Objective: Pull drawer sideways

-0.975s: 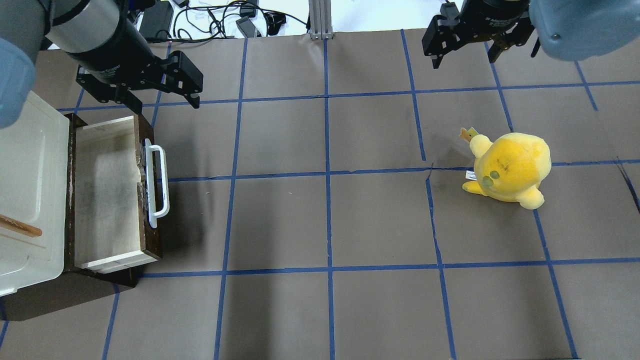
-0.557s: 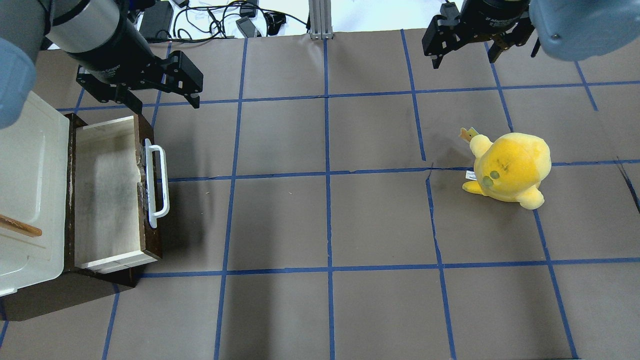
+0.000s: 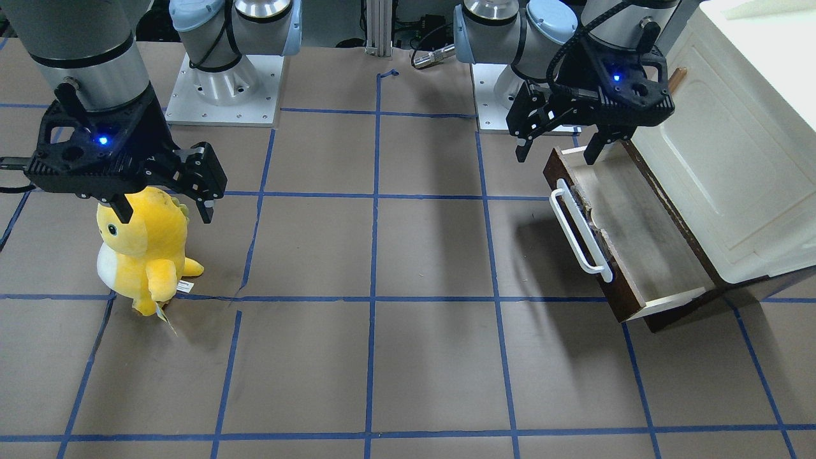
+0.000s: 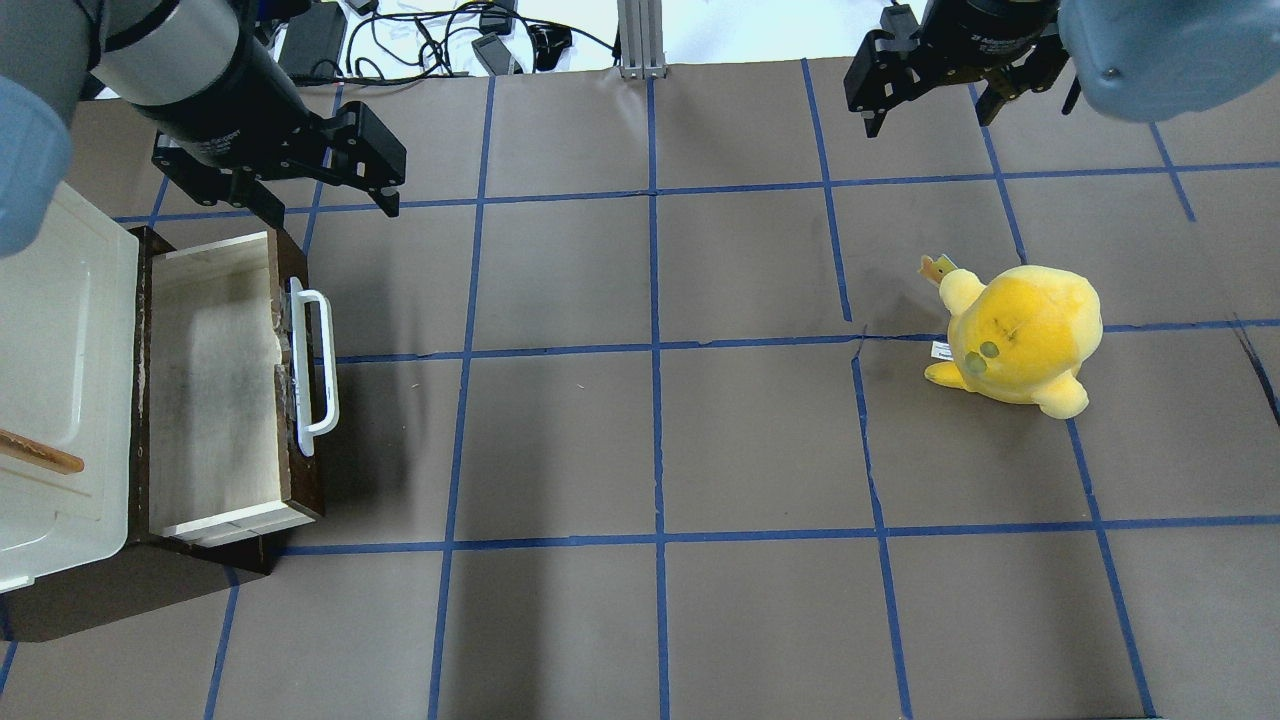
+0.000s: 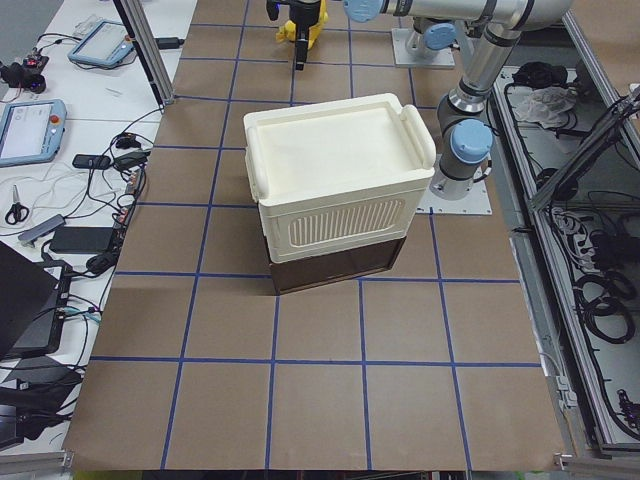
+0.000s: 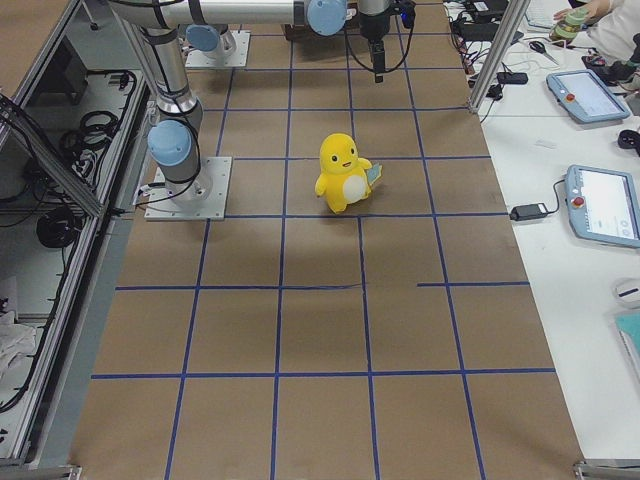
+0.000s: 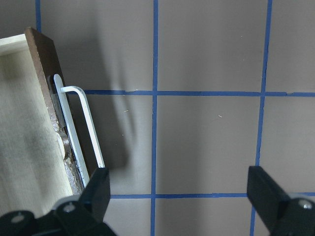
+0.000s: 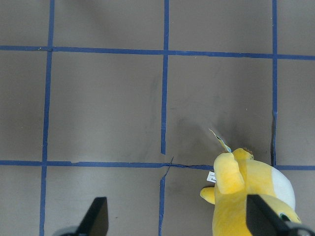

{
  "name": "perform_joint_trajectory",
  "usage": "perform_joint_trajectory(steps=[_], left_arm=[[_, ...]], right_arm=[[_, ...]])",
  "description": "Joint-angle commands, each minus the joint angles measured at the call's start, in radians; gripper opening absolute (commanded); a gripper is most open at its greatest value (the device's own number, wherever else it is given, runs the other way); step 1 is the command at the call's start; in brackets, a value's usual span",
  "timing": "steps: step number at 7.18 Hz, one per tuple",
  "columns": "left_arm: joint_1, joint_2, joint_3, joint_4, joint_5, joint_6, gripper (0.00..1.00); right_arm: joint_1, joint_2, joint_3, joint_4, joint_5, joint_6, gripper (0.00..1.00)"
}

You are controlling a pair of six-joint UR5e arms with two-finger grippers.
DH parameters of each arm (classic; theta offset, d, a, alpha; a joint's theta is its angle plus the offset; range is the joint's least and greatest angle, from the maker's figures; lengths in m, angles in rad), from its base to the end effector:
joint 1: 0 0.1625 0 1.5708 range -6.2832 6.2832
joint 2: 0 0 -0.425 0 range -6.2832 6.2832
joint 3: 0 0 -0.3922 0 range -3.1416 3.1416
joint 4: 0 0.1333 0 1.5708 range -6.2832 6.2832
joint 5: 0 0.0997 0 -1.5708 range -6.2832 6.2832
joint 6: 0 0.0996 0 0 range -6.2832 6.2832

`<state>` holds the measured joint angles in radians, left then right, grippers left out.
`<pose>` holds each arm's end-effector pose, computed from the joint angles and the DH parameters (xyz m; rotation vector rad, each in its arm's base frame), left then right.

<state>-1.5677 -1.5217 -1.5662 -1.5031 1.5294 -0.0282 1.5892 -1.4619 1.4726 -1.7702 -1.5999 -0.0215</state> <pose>-0.1359 -0.4822 0.5213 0.0445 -3.0928 0.1871 0.1406 -0.5525 0.5017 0.0575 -3.0980 0.2931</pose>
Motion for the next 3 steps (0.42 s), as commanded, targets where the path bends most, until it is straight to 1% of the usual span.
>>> perform_joint_trajectory(steps=[1,3], left_arm=[[0.000,0.002,0.000,0.000,0.000,0.001,1.00],[0.000,0.000,0.000,0.004,0.002,0.001,1.00]], right_arm=[[0.000,0.000,0.000,0.000,0.000,0.000,1.00],[0.000,0.000,0.000,0.000,0.000,0.000,1.00]])
